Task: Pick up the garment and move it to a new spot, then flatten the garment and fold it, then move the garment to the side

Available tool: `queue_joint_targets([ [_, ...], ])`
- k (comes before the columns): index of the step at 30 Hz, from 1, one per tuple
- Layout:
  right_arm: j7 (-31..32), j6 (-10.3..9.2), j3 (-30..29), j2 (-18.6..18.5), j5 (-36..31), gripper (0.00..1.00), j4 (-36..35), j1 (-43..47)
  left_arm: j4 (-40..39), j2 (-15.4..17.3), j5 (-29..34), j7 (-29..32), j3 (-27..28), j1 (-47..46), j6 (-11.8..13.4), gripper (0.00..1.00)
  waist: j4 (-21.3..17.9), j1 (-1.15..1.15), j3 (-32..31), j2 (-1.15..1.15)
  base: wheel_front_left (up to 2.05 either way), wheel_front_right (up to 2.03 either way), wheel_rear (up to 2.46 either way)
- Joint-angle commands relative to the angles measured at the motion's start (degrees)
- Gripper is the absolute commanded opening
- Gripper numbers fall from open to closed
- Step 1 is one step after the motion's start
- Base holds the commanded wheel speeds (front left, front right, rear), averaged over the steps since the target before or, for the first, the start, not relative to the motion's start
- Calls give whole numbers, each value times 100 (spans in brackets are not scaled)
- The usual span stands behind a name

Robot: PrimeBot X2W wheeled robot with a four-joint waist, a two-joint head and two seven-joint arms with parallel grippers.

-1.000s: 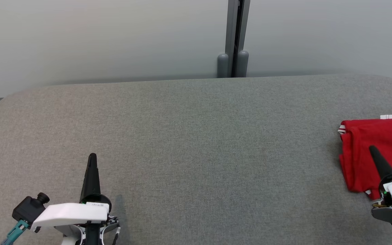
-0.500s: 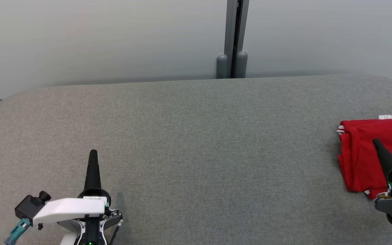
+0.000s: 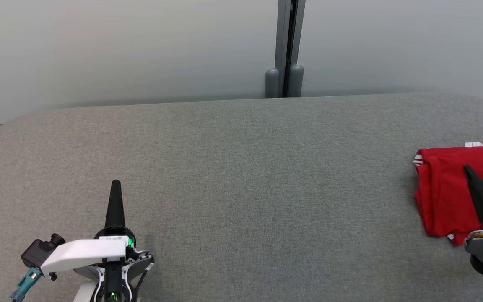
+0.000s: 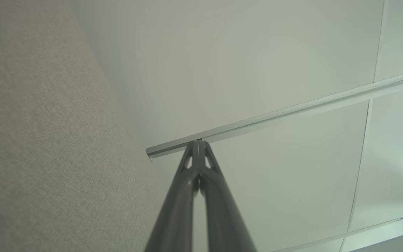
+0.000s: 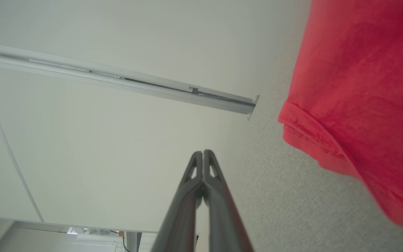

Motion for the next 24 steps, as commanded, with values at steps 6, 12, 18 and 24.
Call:
queue_joint_targets([
  [6,118,13,-79,-84,373,0,139,-196,47,-22,-325,-22,-15,-195,-70,0,-9,0,-10,0,0,0,0],
  [12,174,13,-121,-103,585,0,240,-276,86,-40,-516,-22,-22,-235,-95,0,-16,0,-18,0,0,0,0],
  [18,239,14,-155,-123,841,0,341,-376,133,-70,-741,-26,-32,-303,-123,0,-24,0,-27,0,0,0,0],
  [24,310,14,-195,-129,1078,0,465,-446,179,-100,-966,-30,-42,-333,-154,0,-33,0,-36,0,0,0,0],
])
